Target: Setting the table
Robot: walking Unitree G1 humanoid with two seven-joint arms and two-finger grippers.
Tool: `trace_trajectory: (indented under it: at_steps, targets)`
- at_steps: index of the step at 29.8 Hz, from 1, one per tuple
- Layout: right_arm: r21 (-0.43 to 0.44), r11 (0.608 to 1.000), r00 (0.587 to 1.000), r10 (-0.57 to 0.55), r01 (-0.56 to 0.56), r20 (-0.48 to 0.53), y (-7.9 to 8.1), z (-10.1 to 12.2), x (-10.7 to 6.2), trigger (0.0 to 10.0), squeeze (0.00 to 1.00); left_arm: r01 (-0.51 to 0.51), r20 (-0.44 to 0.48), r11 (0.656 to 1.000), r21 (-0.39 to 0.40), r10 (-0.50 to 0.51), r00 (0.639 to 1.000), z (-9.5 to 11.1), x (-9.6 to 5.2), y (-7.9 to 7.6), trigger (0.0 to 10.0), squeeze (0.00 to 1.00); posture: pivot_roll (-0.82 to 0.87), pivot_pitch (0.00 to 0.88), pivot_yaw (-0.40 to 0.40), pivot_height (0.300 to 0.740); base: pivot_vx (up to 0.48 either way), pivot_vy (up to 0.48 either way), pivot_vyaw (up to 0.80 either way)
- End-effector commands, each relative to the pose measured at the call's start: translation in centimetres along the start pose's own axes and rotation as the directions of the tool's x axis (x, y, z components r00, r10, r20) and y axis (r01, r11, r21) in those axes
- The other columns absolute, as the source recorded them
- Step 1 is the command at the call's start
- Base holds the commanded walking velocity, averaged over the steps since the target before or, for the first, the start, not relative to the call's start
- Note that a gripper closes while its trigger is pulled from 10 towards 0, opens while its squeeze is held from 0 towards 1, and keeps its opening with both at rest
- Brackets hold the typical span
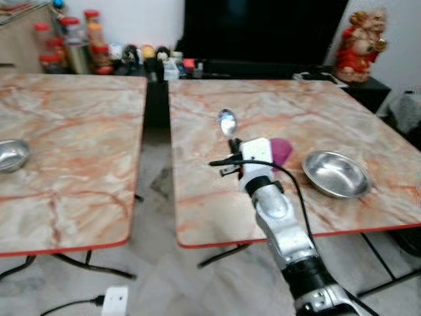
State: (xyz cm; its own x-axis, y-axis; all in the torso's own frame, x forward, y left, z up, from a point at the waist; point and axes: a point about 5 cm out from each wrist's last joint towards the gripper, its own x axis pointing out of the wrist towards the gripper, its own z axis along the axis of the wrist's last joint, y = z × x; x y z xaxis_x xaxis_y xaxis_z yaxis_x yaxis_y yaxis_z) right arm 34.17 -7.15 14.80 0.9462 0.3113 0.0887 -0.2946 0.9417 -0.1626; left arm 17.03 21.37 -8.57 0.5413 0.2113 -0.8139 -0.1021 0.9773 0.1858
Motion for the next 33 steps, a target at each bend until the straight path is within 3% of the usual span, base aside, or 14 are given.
trace_trajectory:
  at_steps: [1, 33]
  targets:
    - [-0.011, 1.0, 1.0, -0.024, 0.024, 0.005, -0.98, 0.15, -0.09, 10.0, 0.0, 0.015, -0.001, 1.0, -0.005, -0.015, 1.0, -0.04, -0.03, -0.55, 10.0, 0.0, -0.05, 0.0, -0.03, 0.74, 0.251, -0.405, 0.0]
    - [-0.016, 1.0, 1.0, -0.023, 0.023, -0.01, -0.93, -0.13, -0.1, 10.0, 0.0, 0.015, 0.0, 1.0, -0.008, -0.015, 1.0, 0.04, -0.01, -0.54, 10.0, 0.0, -0.05, 0.0, -0.029, 0.74, 0.299, -0.371, 0.0]
